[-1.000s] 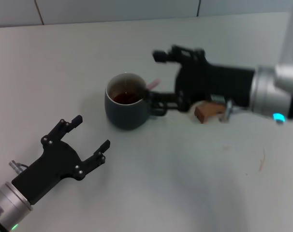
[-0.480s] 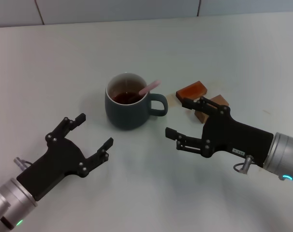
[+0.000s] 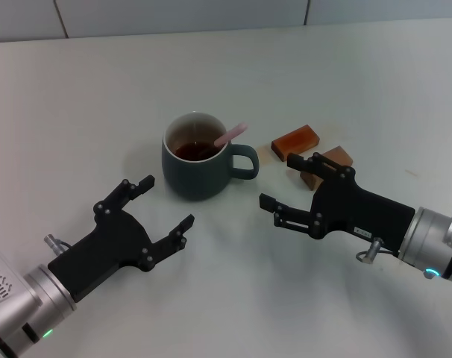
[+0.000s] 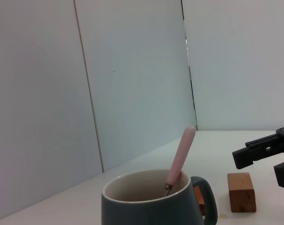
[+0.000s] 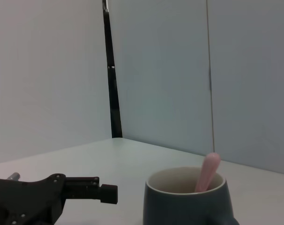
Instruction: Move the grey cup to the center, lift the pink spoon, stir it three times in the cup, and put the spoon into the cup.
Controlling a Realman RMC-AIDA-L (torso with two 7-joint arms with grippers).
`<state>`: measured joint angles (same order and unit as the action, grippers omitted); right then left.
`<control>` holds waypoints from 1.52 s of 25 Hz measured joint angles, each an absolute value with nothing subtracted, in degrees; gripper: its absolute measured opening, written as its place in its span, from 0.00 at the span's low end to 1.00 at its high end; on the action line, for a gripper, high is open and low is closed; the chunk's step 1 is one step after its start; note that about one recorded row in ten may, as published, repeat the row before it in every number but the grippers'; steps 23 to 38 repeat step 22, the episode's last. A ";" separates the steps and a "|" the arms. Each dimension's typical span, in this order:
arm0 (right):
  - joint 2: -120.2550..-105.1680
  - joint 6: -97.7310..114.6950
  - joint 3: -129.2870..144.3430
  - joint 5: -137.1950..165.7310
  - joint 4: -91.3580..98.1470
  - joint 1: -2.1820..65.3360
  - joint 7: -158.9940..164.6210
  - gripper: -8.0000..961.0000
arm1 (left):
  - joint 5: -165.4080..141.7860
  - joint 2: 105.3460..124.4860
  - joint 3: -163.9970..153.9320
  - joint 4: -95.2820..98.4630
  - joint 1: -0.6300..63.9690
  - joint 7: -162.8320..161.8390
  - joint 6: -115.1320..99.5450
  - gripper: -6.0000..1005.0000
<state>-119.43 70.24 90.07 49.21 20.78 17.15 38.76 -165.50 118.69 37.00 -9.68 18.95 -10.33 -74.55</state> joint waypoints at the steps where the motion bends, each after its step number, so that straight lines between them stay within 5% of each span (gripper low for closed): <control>1: -119.43 70.13 90.12 49.19 20.75 17.23 38.73 0.88 | -165.50 118.69 37.02 -9.68 18.95 -10.33 -74.53 0.84; 38: -119.65 68.68 90.70 49.48 17.79 19.71 38.44 0.88 | -165.40 118.65 37.22 -9.67 18.68 -10.37 -74.45 0.84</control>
